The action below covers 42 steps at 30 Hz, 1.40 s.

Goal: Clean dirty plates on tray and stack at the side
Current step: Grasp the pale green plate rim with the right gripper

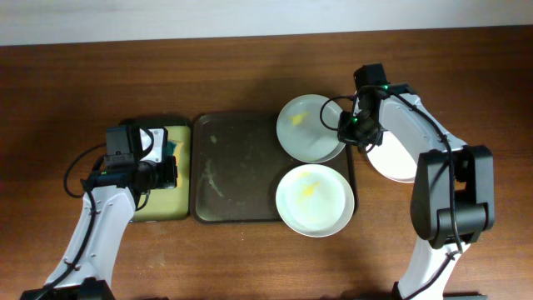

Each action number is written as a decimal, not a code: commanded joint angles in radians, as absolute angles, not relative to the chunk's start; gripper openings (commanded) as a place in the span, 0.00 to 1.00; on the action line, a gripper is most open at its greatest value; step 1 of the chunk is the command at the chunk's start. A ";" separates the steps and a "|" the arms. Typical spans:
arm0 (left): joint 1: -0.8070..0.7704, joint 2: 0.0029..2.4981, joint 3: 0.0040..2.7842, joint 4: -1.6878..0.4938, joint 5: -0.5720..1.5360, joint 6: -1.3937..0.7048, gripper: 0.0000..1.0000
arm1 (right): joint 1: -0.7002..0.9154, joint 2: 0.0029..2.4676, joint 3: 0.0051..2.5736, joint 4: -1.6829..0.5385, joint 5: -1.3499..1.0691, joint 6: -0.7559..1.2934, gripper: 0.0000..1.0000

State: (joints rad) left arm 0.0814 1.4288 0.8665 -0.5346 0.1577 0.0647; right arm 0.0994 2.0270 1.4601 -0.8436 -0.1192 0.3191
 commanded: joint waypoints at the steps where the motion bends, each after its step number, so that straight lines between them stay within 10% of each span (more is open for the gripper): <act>1: 0.081 1.427 0.865 -0.535 0.169 0.084 0.03 | 0.105 2.022 1.428 -0.831 -0.096 0.362 0.19; 6: 0.081 1.427 0.865 -0.535 0.169 0.083 0.03 | 0.105 2.019 1.377 -0.740 -0.185 0.392 0.04; 21: 0.081 1.427 0.981 -0.645 0.170 -0.004 0.00 | 0.504 2.066 1.491 -0.688 -0.124 0.398 0.05; 26: -0.031 1.644 1.458 -0.986 0.132 -0.004 0.00 | 0.497 2.067 1.491 -0.719 -0.176 0.421 0.45; 31: -0.120 1.735 1.533 -0.959 0.142 -0.003 0.00 | 0.421 2.067 1.490 -0.748 -0.334 0.428 0.15; 42: -0.169 1.831 1.533 -0.931 0.143 0.016 0.00 | 0.419 2.067 1.394 -0.665 -0.386 0.447 0.18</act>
State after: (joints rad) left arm -0.1699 1.8252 1.5112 -0.9295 0.1421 0.0040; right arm 0.4149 2.0548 1.4040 -0.6777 -0.3687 0.4408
